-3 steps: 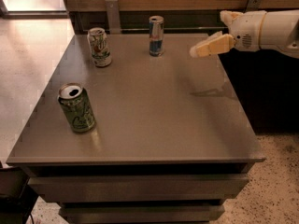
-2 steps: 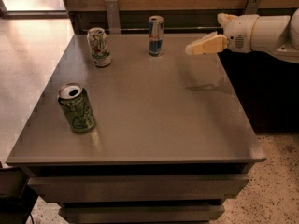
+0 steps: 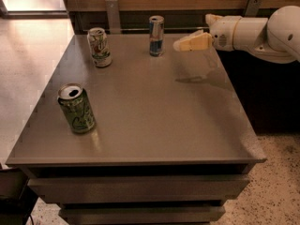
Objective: Knock redbull can over
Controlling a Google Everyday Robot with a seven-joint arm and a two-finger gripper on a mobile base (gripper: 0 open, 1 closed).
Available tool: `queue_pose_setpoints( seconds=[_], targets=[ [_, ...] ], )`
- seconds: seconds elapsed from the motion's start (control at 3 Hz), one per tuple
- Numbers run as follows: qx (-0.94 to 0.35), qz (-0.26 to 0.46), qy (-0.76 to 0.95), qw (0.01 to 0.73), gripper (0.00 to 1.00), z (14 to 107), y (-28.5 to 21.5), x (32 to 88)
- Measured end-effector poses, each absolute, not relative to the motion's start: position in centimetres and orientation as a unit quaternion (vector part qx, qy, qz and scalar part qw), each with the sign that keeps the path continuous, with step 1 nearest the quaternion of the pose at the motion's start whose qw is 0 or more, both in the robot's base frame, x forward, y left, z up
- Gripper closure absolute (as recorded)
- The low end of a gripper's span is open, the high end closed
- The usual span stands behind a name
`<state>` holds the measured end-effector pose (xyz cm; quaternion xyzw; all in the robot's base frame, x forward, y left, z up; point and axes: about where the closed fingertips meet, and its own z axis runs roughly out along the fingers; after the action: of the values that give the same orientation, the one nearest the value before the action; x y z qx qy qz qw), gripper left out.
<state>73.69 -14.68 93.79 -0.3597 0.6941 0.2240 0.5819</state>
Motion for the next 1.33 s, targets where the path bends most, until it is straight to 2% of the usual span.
queue_pose_setpoints(
  seconds=[0.67,1.33],
  targets=[
    [-0.349,0.253,0.681,0.592,0.00,91.8,-11.2,77.7],
    [-0.340,0.261,0.673,0.602,0.00,91.0,-10.9,80.1]
  ],
)
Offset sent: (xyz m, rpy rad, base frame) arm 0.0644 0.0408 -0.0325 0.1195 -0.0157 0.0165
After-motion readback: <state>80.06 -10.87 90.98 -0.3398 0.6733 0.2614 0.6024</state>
